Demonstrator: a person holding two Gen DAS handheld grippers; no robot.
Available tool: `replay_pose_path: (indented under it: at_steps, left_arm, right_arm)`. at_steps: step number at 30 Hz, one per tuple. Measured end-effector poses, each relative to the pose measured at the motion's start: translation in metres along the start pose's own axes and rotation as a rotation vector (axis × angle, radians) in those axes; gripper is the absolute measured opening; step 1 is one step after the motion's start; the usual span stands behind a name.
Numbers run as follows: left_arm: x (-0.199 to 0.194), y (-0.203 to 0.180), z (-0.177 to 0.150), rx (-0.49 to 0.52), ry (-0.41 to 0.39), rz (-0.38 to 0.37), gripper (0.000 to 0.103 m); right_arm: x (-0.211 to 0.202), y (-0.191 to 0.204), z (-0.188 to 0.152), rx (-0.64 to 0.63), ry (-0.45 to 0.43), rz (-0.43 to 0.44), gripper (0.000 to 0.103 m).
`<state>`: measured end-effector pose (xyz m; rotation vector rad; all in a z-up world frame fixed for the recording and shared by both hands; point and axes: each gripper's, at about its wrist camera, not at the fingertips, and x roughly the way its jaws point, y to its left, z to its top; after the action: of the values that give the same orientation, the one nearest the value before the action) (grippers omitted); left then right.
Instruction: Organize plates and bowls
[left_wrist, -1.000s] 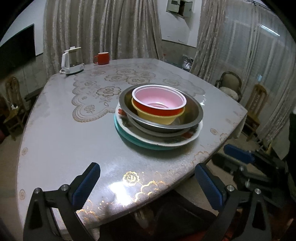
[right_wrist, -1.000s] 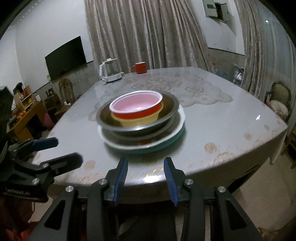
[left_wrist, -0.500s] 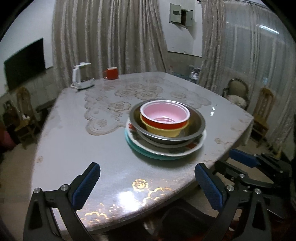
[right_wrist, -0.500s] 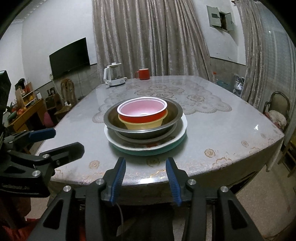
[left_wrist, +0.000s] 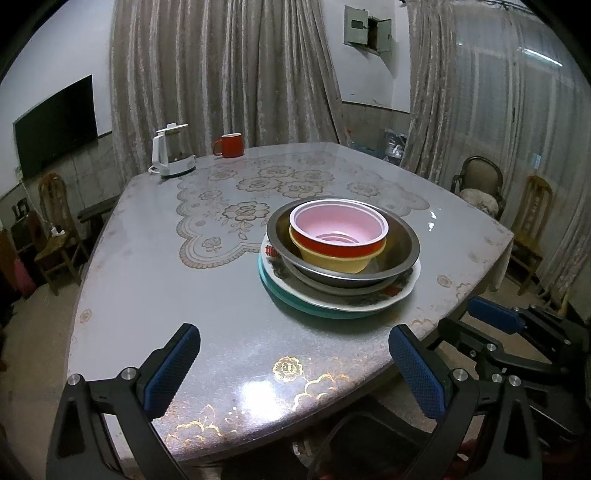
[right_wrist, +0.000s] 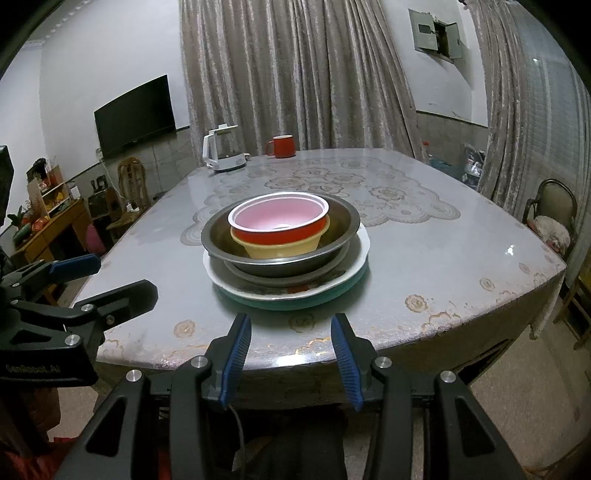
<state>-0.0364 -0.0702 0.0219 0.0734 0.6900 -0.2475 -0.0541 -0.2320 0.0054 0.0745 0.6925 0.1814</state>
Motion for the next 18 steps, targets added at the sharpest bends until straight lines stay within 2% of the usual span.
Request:
replay_pose_path:
  at_steps: [18]
  left_arm:
    - [0.0078,0.0005,0.0010,0.010,0.025,0.040,0.103]
  right_arm:
    - [0.0035,-0.0017,0.0001,0.005,0.012,-0.002,0.045]
